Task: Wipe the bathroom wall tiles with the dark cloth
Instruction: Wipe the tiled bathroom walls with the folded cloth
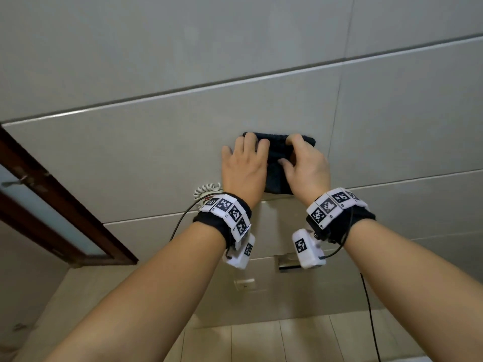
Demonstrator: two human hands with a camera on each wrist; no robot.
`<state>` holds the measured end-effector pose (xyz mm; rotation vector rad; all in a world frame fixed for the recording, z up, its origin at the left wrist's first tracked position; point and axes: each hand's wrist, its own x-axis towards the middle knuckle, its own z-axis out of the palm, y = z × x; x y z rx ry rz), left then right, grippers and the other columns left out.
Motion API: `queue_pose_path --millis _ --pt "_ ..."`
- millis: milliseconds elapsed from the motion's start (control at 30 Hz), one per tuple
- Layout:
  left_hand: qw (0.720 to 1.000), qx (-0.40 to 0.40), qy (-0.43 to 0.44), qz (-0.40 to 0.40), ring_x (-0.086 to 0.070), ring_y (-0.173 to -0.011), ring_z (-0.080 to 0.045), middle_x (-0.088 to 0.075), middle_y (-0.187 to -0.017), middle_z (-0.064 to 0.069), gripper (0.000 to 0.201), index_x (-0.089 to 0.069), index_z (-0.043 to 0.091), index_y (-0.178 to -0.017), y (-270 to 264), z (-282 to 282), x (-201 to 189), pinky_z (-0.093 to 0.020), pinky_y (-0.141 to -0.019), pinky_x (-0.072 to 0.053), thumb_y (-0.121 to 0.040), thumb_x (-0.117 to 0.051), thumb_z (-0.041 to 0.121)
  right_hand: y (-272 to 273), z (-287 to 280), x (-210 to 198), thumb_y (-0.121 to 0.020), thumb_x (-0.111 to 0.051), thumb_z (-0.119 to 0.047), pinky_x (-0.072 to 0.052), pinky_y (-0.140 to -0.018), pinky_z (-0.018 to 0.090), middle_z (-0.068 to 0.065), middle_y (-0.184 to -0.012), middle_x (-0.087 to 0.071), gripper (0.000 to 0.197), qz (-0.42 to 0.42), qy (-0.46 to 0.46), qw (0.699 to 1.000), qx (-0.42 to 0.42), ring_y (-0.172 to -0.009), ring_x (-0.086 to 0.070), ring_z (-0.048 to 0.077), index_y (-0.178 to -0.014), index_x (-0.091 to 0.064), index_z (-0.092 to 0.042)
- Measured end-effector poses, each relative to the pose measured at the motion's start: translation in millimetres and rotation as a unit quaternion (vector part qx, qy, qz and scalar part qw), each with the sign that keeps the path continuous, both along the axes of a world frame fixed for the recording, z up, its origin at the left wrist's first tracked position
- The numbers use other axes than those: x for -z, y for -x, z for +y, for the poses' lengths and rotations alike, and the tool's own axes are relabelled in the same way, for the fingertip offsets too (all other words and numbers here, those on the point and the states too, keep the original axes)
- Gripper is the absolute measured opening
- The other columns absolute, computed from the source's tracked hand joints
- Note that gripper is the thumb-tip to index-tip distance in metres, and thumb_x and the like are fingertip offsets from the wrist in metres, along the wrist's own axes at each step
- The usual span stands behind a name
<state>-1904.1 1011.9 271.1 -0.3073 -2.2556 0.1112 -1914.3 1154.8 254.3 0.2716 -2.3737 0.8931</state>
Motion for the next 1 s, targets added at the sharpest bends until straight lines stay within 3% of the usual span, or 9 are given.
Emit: queue_pose_path --millis 300,667,800,1000 --pt "0.999 -0.03 -0.005 0.012 -0.049 -0.085 -0.027 -0.051 -0.097 -0.005 0.034 -0.053 0.019 -0.097 -3 -16 -84 -0.039 -0.069 -0.033 -0.07 -0.073 0.023 -3 -14 -88 -0.085 -0.067 -0.019 -0.051 -0.069 0.041 0.003 -0.091 -0.066 0.027 0.051 -0.008 0.999 -0.013 -0.084 -0.061 0.032 -0.11 -0.055 -0.019" --pt "0.994 -0.067 -0.039 0.071 -0.048 -0.1 -0.026 -0.048 -0.112 -0.004 0.037 -0.052 0.019 -0.112 0 -33 -201 -0.04 -0.076 -0.032 -0.081 -0.067 0.032 11 -32 -214 -0.087 -0.064 -0.023 -0.04 -0.063 0.032 -0.001 -0.09 -0.066 0.025 0.154 -0.036 0.987 -0.02 -0.085 -0.061 0.029 -0.11 -0.057 -0.025" --pt "0.994 -0.075 -0.041 0.074 -0.046 -0.106 -0.026 -0.046 -0.117 -0.004 0.04 -0.05 0.019 -0.117 2 -39 -242 -0.038 -0.076 -0.024 -0.083 -0.067 0.033 14 -34 -260 -0.086 -0.065 -0.023 -0.042 -0.065 0.034 -0.001 -0.087 -0.063 0.025 0.17 -0.059 0.983 -0.023 -0.083 -0.059 0.029 -0.109 -0.055 -0.025" --pt "0.992 -0.072 -0.048 0.096 -0.046 -0.106 -0.026 -0.046 -0.118 -0.005 0.039 -0.05 0.019 -0.119 0 -41 -290 -0.04 -0.079 -0.029 -0.086 -0.066 0.032 15 -36 -313 -0.085 -0.065 -0.023 -0.043 -0.066 0.035 -0.003 -0.085 -0.061 0.026 0.193 -0.065 0.979 -0.02 -0.084 -0.059 0.027 -0.109 -0.055 -0.024"
